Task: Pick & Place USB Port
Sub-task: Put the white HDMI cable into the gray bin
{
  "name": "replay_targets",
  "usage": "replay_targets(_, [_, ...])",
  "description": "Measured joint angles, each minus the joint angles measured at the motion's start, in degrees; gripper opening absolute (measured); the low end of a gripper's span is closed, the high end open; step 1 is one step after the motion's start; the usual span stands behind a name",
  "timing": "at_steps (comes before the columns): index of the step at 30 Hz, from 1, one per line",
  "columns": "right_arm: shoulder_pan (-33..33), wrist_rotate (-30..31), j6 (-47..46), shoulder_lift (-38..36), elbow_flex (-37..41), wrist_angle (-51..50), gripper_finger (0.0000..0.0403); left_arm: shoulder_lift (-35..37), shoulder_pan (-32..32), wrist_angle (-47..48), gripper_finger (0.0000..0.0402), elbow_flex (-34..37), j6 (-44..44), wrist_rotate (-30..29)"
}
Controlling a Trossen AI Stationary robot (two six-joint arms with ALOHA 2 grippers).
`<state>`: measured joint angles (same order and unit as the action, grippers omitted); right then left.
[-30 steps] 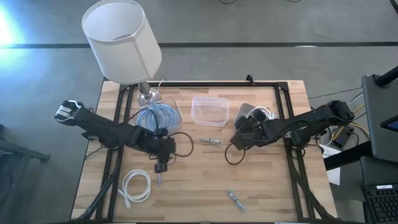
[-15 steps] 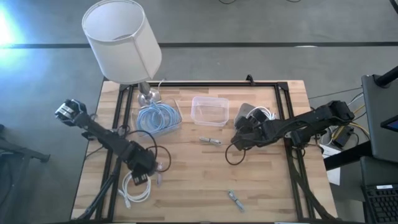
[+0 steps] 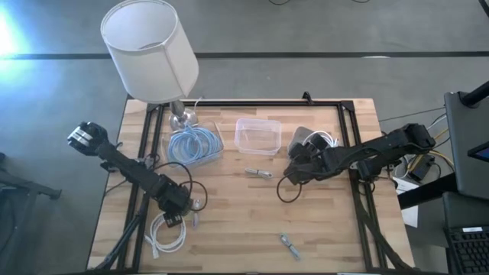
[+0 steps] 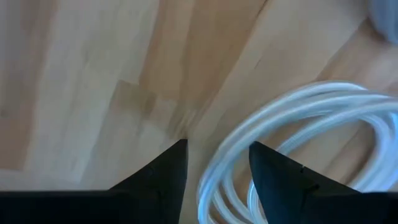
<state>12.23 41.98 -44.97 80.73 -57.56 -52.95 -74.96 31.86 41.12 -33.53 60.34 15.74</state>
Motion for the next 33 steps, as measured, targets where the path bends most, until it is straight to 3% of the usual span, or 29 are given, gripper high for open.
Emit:
replay_targets(6, [0.0,0.0,0.0,0.0,0.0,0.1,0.0172,-0.1,0.0,1.7,0.0174,-0.3,-1.3,2.3])
replay_targets(13, [0.0,0.0,0.2,0.0,0.0,0.6,0.0172,0.0,0.0,11.8,0.0174,-8.4,-2.2,2.0])
replay_targets(19, [0.0,0.0,0.8,0.0,0.0,0.9,0.0173,0.0,0.1,9.5,0.0174,-11.1,-2.0,1.9])
replay_targets(26, [0.0,0.0,1.7,0.0,0.0,1.1,0.0175,0.0,0.2,7.1,0.0174,-7.0,0.0,1.9])
replay_targets(33, [0.0,0.0,1.7,0.0,0.0,1.2,0.0168,0.0,0.2,-3.3,0.0174,-0.1,1.3,3.4])
